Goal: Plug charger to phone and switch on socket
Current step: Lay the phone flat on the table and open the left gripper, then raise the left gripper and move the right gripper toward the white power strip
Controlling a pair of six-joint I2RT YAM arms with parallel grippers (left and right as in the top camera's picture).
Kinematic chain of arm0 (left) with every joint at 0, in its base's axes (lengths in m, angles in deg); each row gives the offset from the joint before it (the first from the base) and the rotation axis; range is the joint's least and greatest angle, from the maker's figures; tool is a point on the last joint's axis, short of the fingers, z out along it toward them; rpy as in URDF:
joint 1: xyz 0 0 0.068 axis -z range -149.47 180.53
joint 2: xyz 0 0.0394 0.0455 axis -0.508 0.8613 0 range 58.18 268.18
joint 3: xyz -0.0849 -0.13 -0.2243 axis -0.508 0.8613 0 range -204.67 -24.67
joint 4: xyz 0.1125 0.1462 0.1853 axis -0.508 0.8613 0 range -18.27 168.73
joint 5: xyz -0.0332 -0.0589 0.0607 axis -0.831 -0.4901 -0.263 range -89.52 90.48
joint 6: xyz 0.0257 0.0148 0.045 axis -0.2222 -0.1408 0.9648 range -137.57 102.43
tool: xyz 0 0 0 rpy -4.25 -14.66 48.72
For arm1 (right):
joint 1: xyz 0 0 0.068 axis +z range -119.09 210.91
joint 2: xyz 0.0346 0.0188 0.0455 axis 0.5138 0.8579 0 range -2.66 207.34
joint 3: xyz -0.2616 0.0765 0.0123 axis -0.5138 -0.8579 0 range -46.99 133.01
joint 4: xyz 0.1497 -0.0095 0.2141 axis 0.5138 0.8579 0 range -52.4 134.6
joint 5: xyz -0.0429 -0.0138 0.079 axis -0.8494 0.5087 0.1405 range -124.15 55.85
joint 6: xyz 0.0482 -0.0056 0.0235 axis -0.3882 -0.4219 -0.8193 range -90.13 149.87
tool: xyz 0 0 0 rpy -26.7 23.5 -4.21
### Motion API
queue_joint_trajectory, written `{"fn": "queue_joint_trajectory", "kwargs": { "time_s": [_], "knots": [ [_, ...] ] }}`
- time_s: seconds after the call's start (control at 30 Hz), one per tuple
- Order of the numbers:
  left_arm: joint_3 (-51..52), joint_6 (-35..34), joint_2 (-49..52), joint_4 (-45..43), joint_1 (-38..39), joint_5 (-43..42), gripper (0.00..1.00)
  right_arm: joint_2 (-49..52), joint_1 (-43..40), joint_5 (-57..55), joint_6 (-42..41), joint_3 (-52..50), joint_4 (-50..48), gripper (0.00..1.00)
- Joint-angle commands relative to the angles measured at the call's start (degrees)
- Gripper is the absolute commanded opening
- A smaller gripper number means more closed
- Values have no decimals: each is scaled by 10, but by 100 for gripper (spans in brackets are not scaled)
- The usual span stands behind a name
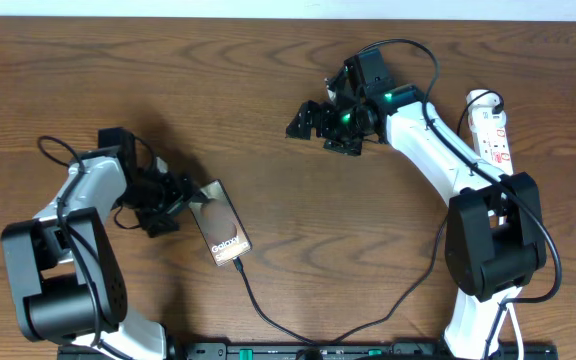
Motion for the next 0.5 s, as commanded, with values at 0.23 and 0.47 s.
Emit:
{"fn": "queue_joint_trajectory", "kwargs": {
  "time_s": [0.23,0.47],
  "knots": [
    [-127,54,-156,80,19,107,87,-30,-7,-10,12,4,1,94],
    [-231,57,-209,111,124,187,87,-123,-22,-214,12,30,121,99]
  ]
}}
